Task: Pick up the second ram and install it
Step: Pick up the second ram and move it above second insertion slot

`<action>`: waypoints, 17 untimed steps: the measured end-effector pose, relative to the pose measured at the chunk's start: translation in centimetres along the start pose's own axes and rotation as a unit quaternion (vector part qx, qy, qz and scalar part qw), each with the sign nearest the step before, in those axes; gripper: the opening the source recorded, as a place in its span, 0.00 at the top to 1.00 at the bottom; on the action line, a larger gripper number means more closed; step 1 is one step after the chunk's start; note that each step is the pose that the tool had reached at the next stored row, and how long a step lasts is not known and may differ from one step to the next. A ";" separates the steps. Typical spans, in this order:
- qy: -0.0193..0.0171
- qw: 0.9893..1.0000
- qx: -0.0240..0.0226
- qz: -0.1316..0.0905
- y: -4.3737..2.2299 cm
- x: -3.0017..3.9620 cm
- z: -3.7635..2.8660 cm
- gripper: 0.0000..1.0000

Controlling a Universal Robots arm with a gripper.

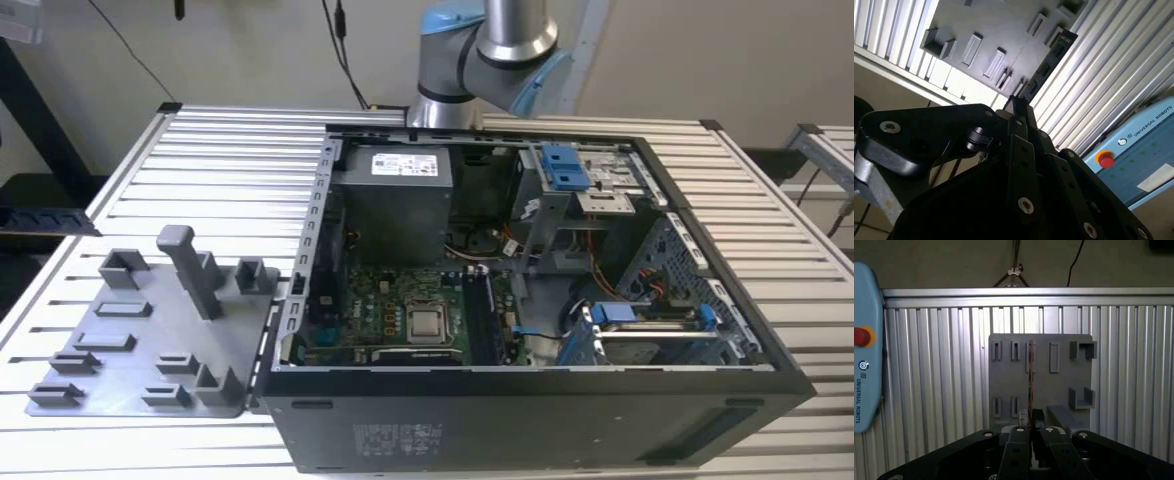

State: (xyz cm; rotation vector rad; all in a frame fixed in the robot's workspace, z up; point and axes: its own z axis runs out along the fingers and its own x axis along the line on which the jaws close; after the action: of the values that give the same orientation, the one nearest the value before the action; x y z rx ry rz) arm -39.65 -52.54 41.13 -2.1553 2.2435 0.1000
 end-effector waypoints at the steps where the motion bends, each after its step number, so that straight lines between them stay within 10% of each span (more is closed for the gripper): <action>1: 0.000 1.000 0.000 0.000 -0.03 0.00 -0.01 0.86; 17: 0.000 1.000 0.000 0.000 -1.36 -0.12 -0.03 0.86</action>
State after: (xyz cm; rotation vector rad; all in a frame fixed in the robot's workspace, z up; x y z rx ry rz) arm -38.29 -52.47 41.13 -2.1552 2.2436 0.1000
